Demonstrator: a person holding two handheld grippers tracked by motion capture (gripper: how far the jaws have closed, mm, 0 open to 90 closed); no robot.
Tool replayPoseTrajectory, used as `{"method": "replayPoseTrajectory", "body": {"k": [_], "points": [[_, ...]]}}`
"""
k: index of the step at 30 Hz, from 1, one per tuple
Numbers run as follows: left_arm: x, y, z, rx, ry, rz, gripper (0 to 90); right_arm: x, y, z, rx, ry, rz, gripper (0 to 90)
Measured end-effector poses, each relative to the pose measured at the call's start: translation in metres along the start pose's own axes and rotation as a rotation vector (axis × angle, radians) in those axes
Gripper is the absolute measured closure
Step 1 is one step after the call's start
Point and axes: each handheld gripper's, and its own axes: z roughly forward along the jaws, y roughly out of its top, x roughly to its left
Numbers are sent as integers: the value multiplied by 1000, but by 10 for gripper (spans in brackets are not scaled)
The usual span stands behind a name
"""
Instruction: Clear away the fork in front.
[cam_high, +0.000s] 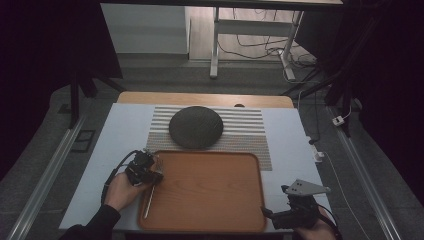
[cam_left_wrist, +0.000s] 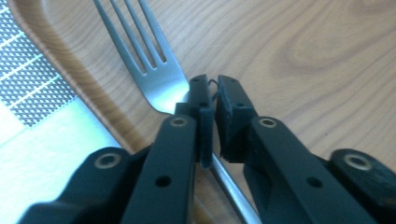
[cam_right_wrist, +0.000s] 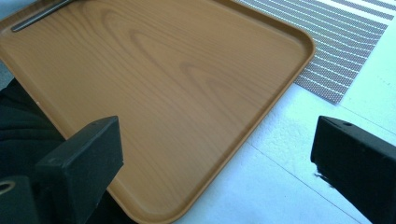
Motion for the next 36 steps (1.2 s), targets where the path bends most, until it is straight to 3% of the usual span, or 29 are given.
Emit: {"method": "replayPoseTrajectory", "body": {"k": [5, 10, 19, 31, 36], "points": [[-3, 1, -2, -17, -23, 12, 758, 0, 0, 0, -3, 3, 1, 18], [-8, 2, -5, -41, -13, 32, 637, 0, 0, 0, -3, 4, 1, 18], [-15, 0, -10, -82, 7, 113, 376, 0, 0, 0, -3, 6, 2, 18], [-31, -9, -31, -155, -5, 145, 146, 0, 0, 0, -3, 5, 2, 18], [-36, -18, -44, -214, -42, 148, 72, 0, 0, 0, -3, 3, 3, 18]]}}
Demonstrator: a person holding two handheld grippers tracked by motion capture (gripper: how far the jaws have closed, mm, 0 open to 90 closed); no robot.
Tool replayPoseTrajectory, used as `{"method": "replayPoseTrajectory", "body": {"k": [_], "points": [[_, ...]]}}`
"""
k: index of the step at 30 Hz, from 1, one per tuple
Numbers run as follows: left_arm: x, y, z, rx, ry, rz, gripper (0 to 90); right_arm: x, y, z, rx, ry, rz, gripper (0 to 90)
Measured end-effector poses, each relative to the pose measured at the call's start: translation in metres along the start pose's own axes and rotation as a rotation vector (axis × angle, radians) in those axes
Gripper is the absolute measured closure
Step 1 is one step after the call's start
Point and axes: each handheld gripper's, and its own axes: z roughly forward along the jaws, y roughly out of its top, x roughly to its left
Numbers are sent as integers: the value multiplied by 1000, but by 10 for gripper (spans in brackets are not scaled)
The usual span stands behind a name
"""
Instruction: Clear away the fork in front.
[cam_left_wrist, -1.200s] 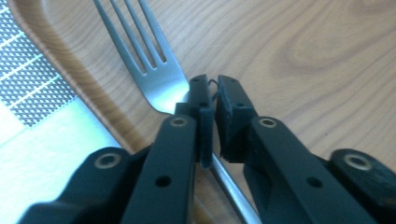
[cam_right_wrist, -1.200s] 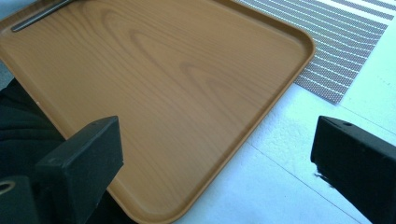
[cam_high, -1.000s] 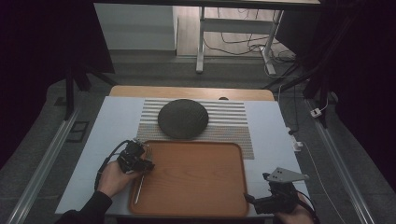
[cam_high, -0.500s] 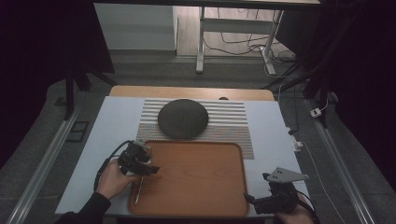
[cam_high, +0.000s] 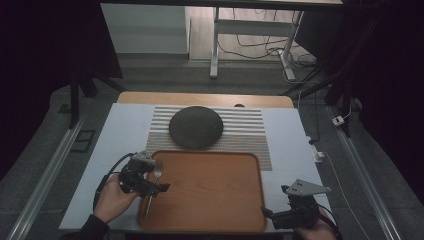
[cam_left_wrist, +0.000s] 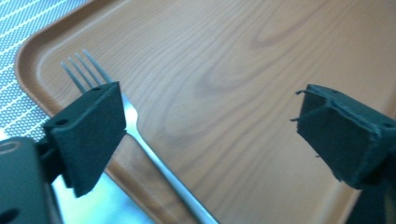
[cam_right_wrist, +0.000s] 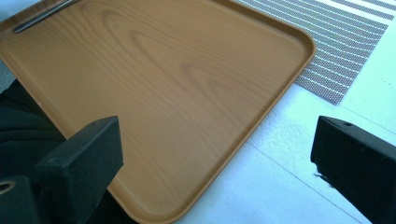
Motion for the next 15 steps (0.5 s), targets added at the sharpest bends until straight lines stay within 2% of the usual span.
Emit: {"method": "replayPoseTrajectory", "body": {"k": [6, 15], "points": [[-4, -7, -12, -50, -41, -6, 31, 0, 0, 0, 2, -3, 1, 18], [-9, -22, -29, -103, -72, -28, 17, 0, 0, 0, 5, -4, 1, 18]]}}
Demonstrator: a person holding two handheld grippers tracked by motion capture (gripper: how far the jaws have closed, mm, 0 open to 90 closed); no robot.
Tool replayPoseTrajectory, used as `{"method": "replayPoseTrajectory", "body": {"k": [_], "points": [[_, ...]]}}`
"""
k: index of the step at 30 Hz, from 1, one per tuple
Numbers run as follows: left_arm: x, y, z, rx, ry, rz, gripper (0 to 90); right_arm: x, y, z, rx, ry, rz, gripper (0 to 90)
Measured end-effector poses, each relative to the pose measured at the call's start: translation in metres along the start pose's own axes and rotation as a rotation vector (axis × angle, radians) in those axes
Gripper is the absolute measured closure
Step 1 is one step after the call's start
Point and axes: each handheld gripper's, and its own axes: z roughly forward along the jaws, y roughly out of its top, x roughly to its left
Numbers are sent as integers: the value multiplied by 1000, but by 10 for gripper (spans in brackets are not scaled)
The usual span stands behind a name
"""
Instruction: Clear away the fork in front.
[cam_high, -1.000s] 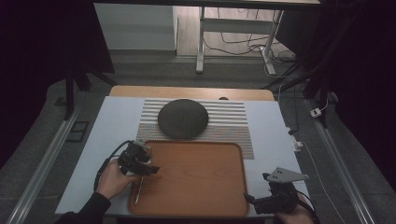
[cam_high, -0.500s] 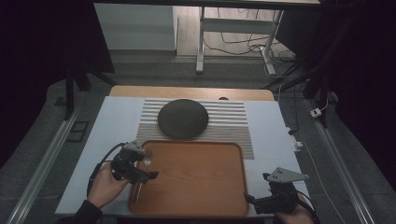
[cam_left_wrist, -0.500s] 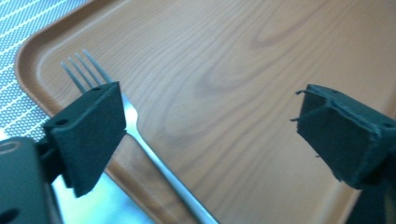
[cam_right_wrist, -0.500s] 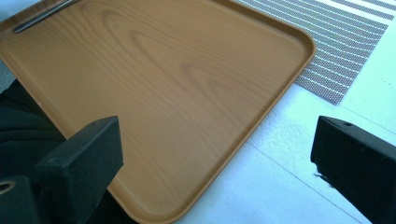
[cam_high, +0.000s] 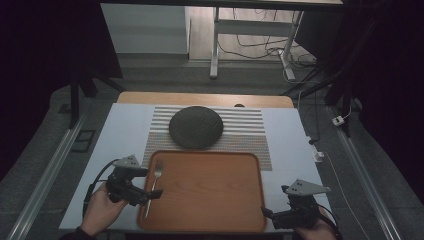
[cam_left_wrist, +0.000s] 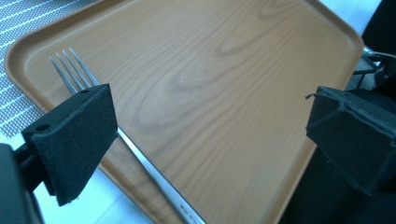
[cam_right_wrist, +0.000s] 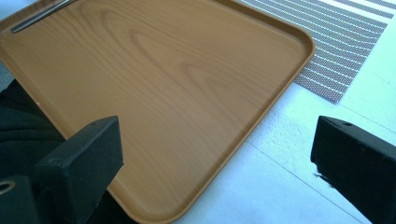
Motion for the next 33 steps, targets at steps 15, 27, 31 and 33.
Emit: {"method": "replayPoseTrajectory", "body": {"k": [15, 27, 31, 33], "points": [[-1, -26, -25, -44, 1, -52, 13, 0, 0, 0, 1, 1, 1, 18], [2, -51, -47, -77, 33, -98, 4, 0, 0, 0, 4, 1, 7, 18], [4, -61, -53, -86, 48, -118, 0, 0, 0, 0, 4, 0, 8, 18], [4, -67, -55, -90, 52, -131, 0, 0, 0, 0, 4, -1, 9, 18]]}}
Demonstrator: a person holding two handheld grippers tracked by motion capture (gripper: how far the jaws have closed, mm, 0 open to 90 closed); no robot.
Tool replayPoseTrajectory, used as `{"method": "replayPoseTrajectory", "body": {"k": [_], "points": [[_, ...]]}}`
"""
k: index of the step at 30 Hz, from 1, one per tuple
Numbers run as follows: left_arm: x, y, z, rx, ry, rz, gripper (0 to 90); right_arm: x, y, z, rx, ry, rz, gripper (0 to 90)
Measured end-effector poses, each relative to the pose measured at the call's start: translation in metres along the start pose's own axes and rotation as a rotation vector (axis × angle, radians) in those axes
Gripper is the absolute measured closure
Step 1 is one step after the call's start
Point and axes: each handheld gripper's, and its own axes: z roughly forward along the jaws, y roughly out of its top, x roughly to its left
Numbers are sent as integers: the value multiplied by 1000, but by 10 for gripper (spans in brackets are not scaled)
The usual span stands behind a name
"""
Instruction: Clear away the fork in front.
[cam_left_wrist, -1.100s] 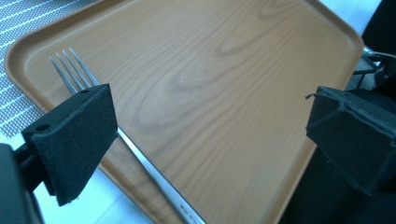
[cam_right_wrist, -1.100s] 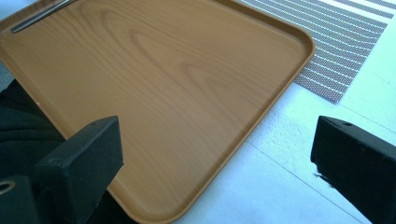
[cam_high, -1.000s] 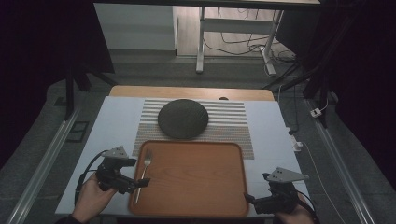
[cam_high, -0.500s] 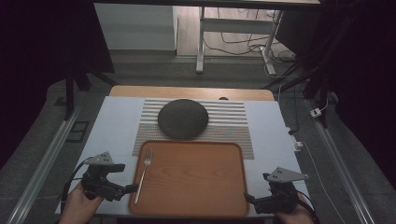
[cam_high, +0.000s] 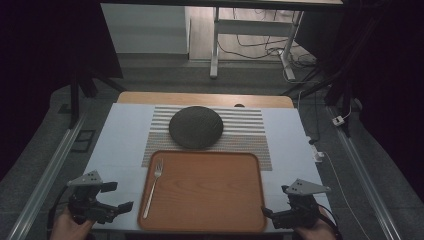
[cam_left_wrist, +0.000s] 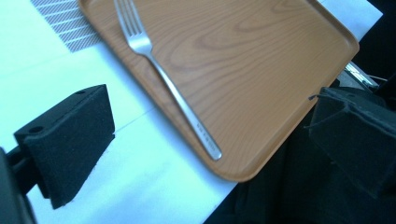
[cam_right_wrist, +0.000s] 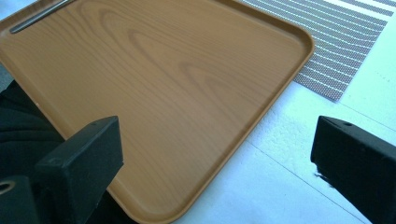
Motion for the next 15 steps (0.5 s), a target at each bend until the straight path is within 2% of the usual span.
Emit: {"method": "replayPoseTrajectory", "body": {"k": [4, 7, 15], "points": [[3, -10, -5, -2, 11, -21, 0, 0, 0, 0, 0, 0, 0, 18], [4, -15, -6, 14, 30, -26, 0, 1, 0, 1, 0, -2, 2, 18], [4, -14, -4, 39, 37, -35, 0, 0, 0, 1, 7, -6, 2, 18]]}}
